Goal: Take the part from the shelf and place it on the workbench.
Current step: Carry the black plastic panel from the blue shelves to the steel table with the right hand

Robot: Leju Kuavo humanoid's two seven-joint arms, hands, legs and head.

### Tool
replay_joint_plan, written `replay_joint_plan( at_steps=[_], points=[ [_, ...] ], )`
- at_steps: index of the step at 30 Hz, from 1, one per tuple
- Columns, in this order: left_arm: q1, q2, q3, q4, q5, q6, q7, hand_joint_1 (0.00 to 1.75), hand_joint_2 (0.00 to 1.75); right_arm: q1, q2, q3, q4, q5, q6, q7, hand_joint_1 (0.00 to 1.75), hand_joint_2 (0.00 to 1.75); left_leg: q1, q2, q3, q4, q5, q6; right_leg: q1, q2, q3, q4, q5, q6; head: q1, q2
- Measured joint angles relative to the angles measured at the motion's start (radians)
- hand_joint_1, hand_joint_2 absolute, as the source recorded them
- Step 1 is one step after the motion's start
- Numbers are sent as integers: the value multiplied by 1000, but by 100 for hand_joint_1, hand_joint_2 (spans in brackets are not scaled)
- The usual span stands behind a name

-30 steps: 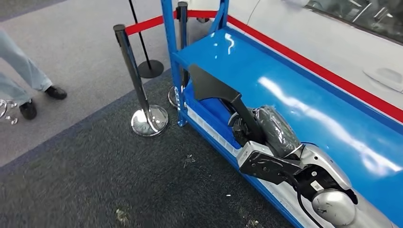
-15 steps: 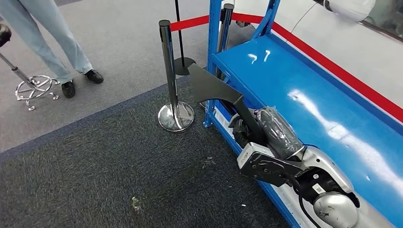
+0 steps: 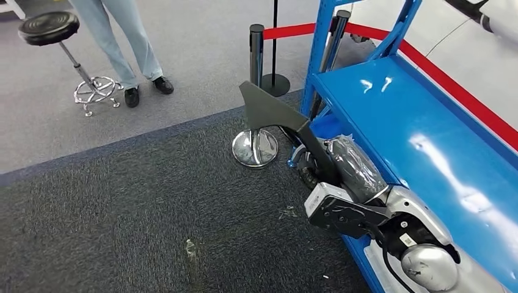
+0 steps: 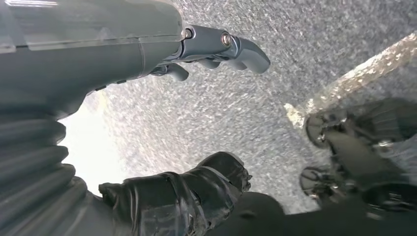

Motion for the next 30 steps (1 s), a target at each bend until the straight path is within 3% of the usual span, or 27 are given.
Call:
replay_joint_plan(
  at_steps=[2, 3, 5, 7, 8, 9, 10, 12, 14, 16, 18, 20, 22, 24, 25, 26, 27, 28, 30],
  points=[
    [0, 1, 0, 0, 0, 3, 0, 0, 175, -1, 0, 0, 0, 0, 0, 1, 175, 175, -4, -15, 4, -11, -5, 16, 5, -23, 8, -6, -7, 11, 0, 0],
    [2, 1, 0, 0, 1, 4, 0, 0, 175, -2, 0, 0, 0, 0, 0, 1, 175, 175, -2, -27, 7, -17, -5, 21, 5, -22, 13, -5, -12, 16, 0, 0],
    [4, 1, 0, 0, 1, 4, -1, 0, 175, -2, -1, -1, -2, -1, 0, 1, 175, 175, 5, -47, 19, -28, -4, 31, 1, 26, -2, 38, -40, 22, 3, 0],
    [2, 1, 0, 0, 1, 5, -1, 0, 175, 0, -3, -1, -3, -1, 0, 1, 175, 175, 7, -69, 24, -31, -5, 38, 0, 85, -66, 159, -90, 23, 6, 0],
    [0, 1, 0, 0, 1, 5, -1, 0, 175, 2, -4, -1, -3, -1, 0, 1, 175, 175, 7, -82, 25, -31, -7, 41, 0, 98, -106, 226, -111, 24, 7, 0],
    [-1, 1, 0, 0, 1, 5, -1, 0, 175, 5, -5, -1, -3, -1, 0, 1, 175, 175, 7, -96, 26, -31, -8, 42, 0, 103, -138, 271, -115, 25, 8, 0],
    [-1, 1, 0, 0, 1, 5, -1, 0, 175, 7, -5, -1, -3, -1, 0, 2, 175, 175, 7, -111, 29, -29, -10, 42, -2, 105, -155, 280, -99, 26, 8, 0],
    [0, 1, 0, 0, 1, 5, -1, 0, 175, 8, -5, -1, -3, -1, 0, 2, 175, 175, 9, -141, 37, -23, -19, 38, -9, 118, -135, 190, -16, 28, 8, 0],
    [0, 1, 0, 0, 1, 5, -1, 0, 175, 9, -5, -1, -4, -1, 0, 2, 175, 175, 11, -169, 36, -8, -30, 28, -20, 165, -94, 74, 43, 30, 7, 0],
    [0, 2, 0, 0, 1, 6, -1, 0, 175, 10, -6, -1, -5, -1, 0, 3, 175, 175, 13, -194, 24, 1, -34, 17, -22, 192, -77, 34, 44, 27, 7, 0],
    [4, 3, 0, 0, 2, 5, -1, 0, 175, 9, -6, -1, -6, -1, 0, 4, 175, 175, 17, -208, 17, 1, -35, 6, -20, 172, -69, 27, 40, 16, 6, 0],
    [6, 3, 0, 0, 2, 4, -1, 0, 175, 7, -6, -1, -7, -2, 0, 4, 175, 175, 14, -163, 1, 36, -51, -4, -20, 147, -56, 21, 36, 2, 1, 0],
    [2, 2, 0, 0, 2, 4, -1, 0, 175, 7, -6, -1, -8, -2, 0, 4, 175, 175, 12, -96, -55, 144, -93, -12, -15, 119, -41, 18, 28, -8, -4, 0],
    [1, 2, 0, 0, 2, 4, -1, 0, 175, 7, -6, -1, -8, -2, 0, 4, 175, 175, 13, -73, -122, 259, -125, -14, -9, 90, -30, 18, 17, -13, -4, 0],
    [2, 2, 0, 0, 2, 3, -1, 0, 175, 7, -6, -1, -8, -2, 0, 5, 175, 175, 13, -71, -137, 277, -119, -12, -7, 77, -23, 18, 11, -13, -4, 0],
    [3, 2, 0, 0, 1, 3, -1, 0, 175, 7, -6, -1, -8, -2, 0, 5, 175, 175, 12, -69, -132, 257, -95, -8, -6, 64, -15, 18, 4, -13, -5, 0],
    [4, 3, 0, 0, 1, 3, -1, 0, 175, 7, -6, -1, -8, -2, 0, 5, 175, 175, 9, -61, -107, 202, -59, -1, -4, 52, -6, 18, -3, -13, -5, 0],
    [5, 4, 0, 0, 0, 3, -1, 0, 175, 6, -6, -1, -8, -2, 0, 5, 175, 175, 3, -41, -74, 133, -28, 8, -3, 39, 3, 16, -10, -12, -4, 0],
    [3, 5, 0, 0, 0, 2, -1, 0, 175, 6, -6, -1, -8, -2, 0, 5, 175, 175, -17, 2, -19, 26, -1, 26, 2, 14, 18, 11, -24, -5, -4, 0]
  ],
)
